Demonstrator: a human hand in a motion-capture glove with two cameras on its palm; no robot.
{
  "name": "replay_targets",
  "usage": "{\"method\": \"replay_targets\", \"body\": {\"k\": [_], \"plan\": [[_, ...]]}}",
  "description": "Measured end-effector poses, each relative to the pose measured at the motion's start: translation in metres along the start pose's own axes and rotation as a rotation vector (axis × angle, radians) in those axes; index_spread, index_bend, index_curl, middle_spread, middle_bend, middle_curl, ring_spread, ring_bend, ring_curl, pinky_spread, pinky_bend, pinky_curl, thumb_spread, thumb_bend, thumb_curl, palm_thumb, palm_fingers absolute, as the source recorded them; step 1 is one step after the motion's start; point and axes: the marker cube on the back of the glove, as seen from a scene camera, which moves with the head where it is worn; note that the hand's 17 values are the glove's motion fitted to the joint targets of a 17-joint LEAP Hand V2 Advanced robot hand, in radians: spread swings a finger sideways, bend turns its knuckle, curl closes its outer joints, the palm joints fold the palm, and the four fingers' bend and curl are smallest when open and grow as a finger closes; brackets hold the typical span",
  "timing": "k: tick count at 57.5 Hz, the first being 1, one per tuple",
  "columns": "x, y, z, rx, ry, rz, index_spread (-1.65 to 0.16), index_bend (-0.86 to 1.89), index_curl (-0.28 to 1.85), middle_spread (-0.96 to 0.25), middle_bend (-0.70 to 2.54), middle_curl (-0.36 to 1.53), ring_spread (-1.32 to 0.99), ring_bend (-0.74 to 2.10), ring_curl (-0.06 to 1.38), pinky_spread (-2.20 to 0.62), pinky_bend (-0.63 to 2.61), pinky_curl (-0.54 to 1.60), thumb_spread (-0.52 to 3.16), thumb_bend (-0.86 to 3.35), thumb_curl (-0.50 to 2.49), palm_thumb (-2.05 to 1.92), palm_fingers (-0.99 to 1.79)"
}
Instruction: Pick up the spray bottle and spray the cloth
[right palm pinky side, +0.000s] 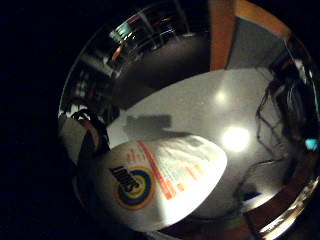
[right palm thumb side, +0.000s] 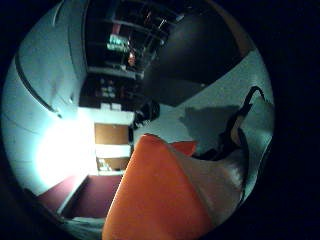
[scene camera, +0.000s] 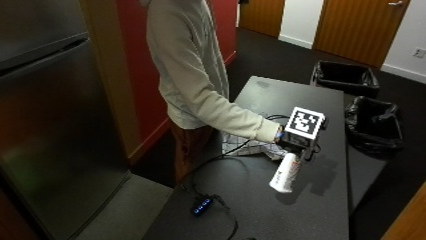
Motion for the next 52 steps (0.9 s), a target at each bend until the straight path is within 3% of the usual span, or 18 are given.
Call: {"method": "replay_targets", "body": {"k": [12,20,25,34,52], "plan": [[-0.068,0.032,-0.028,-0.212,0.371,-0.288,-0.17,0.49,0.54,-0.11,0.63,0.53,-0.16,0.66,0.47,-0.23,0.30,0.38,0.12,-0.03,0.72,0.94,1.40],[-0.110,0.056,-0.016,-0.301,0.534,-0.377,-0.17,0.50,0.54,-0.11,0.63,0.53,-0.16,0.67,0.48,-0.23,0.31,0.38,0.11,-0.03,0.73,0.93,1.40],[-0.123,0.065,-0.012,-0.272,0.760,-0.311,-0.17,0.50,0.55,-0.11,0.64,0.53,-0.16,0.67,0.48,-0.23,0.32,0.38,0.10,-0.03,0.74,0.93,1.40],[-0.166,0.104,0.018,-0.378,0.939,-0.536,-0.17,0.51,0.55,-0.11,0.64,0.52,-0.16,0.67,0.48,-0.23,0.33,0.38,0.10,-0.03,0.75,0.92,1.40],[-0.174,0.136,0.071,-0.448,1.076,-0.567,-0.16,0.51,0.55,-0.11,0.64,0.52,-0.16,0.67,0.47,-0.23,0.33,0.38,0.09,-0.03,0.77,0.92,1.40]]}}
